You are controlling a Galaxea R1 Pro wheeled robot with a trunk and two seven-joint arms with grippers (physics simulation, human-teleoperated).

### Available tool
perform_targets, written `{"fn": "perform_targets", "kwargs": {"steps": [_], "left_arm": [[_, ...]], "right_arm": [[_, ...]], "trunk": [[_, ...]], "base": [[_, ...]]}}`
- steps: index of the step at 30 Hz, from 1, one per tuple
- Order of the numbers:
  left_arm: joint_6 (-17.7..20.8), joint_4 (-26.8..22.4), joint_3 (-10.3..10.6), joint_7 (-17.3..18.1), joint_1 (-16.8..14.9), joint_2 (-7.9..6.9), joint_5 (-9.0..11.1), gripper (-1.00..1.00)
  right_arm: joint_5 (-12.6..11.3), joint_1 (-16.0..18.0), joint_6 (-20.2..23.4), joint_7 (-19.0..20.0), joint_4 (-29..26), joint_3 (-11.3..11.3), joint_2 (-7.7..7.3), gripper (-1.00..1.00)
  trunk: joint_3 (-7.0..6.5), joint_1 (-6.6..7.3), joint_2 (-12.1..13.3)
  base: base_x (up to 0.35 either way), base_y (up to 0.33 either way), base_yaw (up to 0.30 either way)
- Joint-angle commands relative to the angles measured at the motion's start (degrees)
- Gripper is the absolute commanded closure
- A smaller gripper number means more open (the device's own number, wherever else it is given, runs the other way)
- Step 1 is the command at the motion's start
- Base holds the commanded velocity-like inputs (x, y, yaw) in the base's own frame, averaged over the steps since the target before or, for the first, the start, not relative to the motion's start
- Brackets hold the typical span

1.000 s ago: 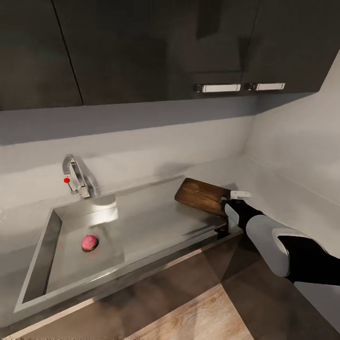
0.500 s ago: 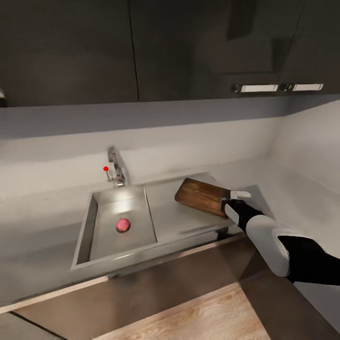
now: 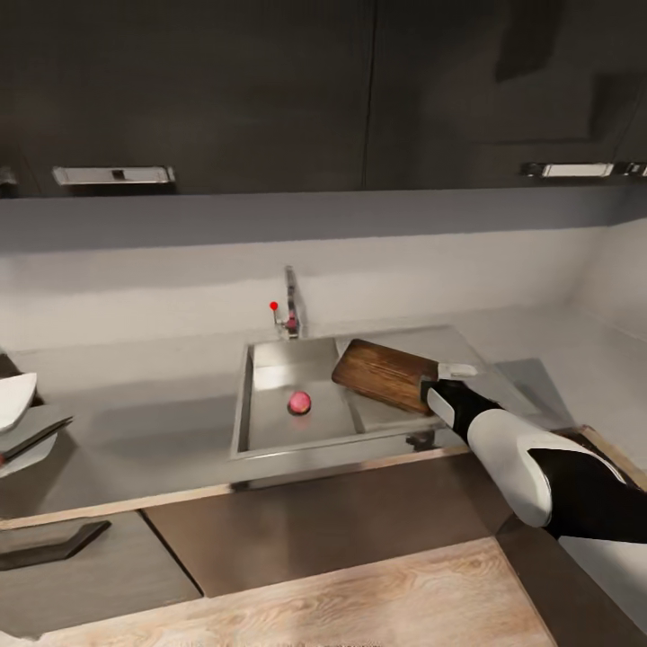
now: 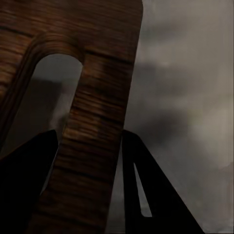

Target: In the kitchen, take the Vidalia onion out of the sink, dice it on the chopping board with the paring knife, put the diced onion into the bowl on the countertop, then place both the paring knife and the chopping board into the sink.

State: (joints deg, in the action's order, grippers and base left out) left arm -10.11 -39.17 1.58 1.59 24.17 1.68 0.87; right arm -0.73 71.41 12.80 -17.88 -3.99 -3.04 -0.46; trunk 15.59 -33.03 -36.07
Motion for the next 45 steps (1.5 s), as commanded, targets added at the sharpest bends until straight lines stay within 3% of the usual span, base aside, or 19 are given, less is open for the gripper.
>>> {"fn": "perform_targets", "kwargs": {"steps": [1,21,34,45], "left_arm": [[-0.1,0.0,0.0,0.2,0.0,-0.01,0.1,-1.00],[-0.1,0.0,0.0,0.2,0.0,-0.01,0.1,-1.00],[-0.1,-0.4,0.0,0.1,0.0,-0.01,0.0,-1.00],[-0.1,-0.5,0.0,0.0,0.0,-0.01,0.0,-1.00]], "right_arm": [[0.0,0.0,0.2,-0.1,-0.1,-0.4,0.02,1.00],[0.1,0.0,0.2,-0.1,-0.1,-0.4,0.36,1.00],[0.1,0.0,0.2,-0.1,-0.1,-0.4,0.42,1.00],[0.2,0.0,0.2,-0.1,-0.1,-0.4,0.69,1.00]], "trunk": [[0.04,-0.01,-0.1],[-1.65,-0.01,-0.1],[-2.52,-0.01,-0.1],[-3.15,-0.01,-0.1]], "base": [[-0.122,0.288,0.248],[-0.052,0.154,0.071],[-0.091,0.280,0.218],[0.161,0.231,0.246]]}}
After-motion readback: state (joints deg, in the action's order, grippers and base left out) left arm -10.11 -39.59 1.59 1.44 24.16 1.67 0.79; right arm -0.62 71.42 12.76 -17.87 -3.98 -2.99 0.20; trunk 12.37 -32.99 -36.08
